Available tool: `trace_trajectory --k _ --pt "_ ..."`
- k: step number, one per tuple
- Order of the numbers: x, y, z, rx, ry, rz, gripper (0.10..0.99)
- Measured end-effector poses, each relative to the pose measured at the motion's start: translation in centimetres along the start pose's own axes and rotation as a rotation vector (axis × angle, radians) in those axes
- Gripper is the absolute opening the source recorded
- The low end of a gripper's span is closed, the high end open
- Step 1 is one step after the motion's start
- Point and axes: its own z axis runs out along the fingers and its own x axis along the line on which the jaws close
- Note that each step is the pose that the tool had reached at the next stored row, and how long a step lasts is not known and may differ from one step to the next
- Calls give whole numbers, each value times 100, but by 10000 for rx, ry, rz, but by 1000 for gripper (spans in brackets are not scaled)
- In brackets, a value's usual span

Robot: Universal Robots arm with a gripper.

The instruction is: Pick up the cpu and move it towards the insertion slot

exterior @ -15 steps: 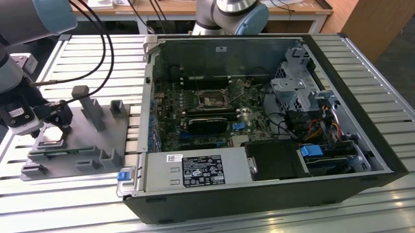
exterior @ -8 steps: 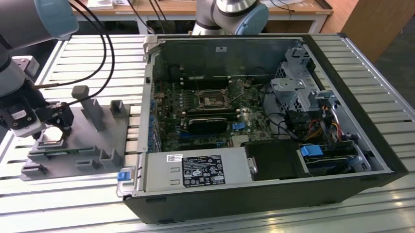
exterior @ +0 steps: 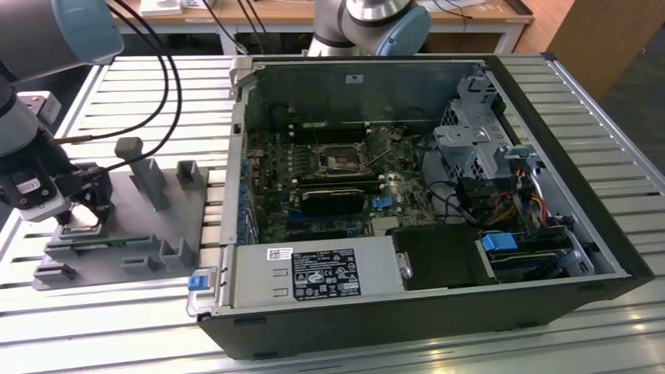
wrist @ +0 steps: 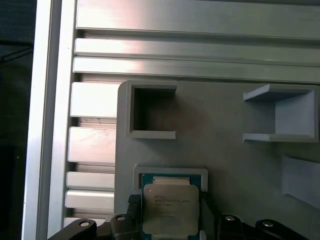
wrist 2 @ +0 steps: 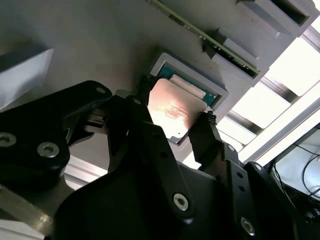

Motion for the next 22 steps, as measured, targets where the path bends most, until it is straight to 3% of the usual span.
trace_trajectory --k 8,14,22 --pt "6 0 13 -34 1 -6 588" --pt "6 0 10 -39 -4 -7 541" --pt "6 3 -53 -38 -1 -7 541"
